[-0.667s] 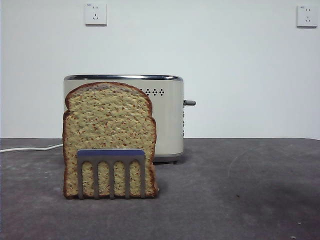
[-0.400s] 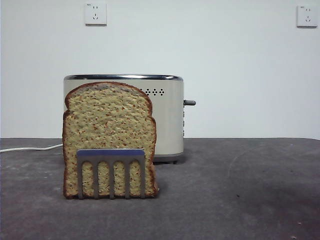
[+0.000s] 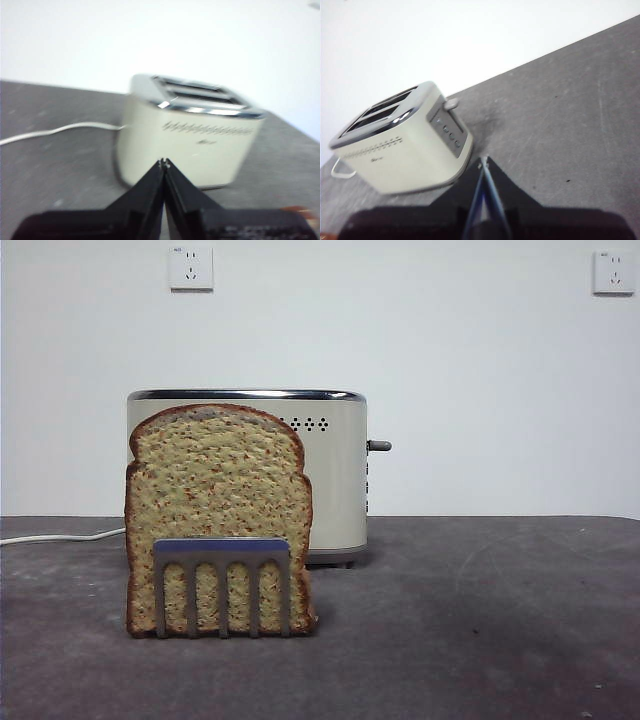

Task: Pick up a slice of bread from the rack,put the bread on the toaster,press the button

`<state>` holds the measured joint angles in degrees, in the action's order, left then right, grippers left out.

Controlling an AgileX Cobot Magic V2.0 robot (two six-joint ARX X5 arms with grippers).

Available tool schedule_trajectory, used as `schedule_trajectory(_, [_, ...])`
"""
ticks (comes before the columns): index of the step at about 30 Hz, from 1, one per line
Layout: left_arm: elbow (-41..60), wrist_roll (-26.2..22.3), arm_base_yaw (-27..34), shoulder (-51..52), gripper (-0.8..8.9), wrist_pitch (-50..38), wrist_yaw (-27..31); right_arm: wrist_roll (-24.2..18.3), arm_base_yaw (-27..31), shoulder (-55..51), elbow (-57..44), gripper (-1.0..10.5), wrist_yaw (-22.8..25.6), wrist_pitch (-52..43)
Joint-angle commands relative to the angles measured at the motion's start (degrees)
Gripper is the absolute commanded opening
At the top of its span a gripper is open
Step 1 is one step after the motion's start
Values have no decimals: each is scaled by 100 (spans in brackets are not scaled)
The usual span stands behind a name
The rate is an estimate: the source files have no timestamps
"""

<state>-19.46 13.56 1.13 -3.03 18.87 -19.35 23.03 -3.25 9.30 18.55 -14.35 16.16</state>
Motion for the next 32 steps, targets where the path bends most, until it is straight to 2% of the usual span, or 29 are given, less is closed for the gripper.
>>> schedule_trajectory(1, [-568, -304, 7, -278, -8, 334, -476, -555, 7, 417, 643, -12, -275, 407])
schedule_trajectory(8, [-1891, -1622, -15, -1298, -8, 1554, -1711, -1952, 7, 1711, 2457, -12, -1145, 2100])
schedule_trajectory(14, [-2656, -2302, -109, -1956, -9, 2275, -2636, -3237, -4, 2632, 3775, -12, -1790, 3768])
schedule_trajectory(17, [-2892, -2634, -162, -2214, -8, 2785, -2800, -3696, -79, 2938, 4166, -12, -1923, 4446])
schedule_trajectory(22, [-2975, -3195, -273, -2391, -8, 3512, -2804, -3821, -271, 3084, 4269, -12, -1982, 4680])
schedule_trajectory(26, [-2975, -3235, -378, -2393, 3, 3558, -2712, -3821, -289, 3084, 4269, -12, -1985, 4682])
schedule_trajectory(27, [-2975, -3237, -396, -2396, 22, 3556, -2706, -3821, -289, 3084, 4269, -12, -1987, 4682])
schedule_trajectory(28, [-2975, -3261, -420, -2396, 95, 3550, -2680, -3821, -289, 3084, 4269, -12, -1987, 4686])
schedule_trajectory(31, [-2977, -3331, -520, -2396, 492, 3508, -2389, -3818, -289, 3084, 4269, -12, -1985, 4697])
schedule_trajectory(32, [-2977, -3331, -566, -2396, 575, 3477, -2302, -3818, -289, 3082, 4269, -12, -1987, 4697])
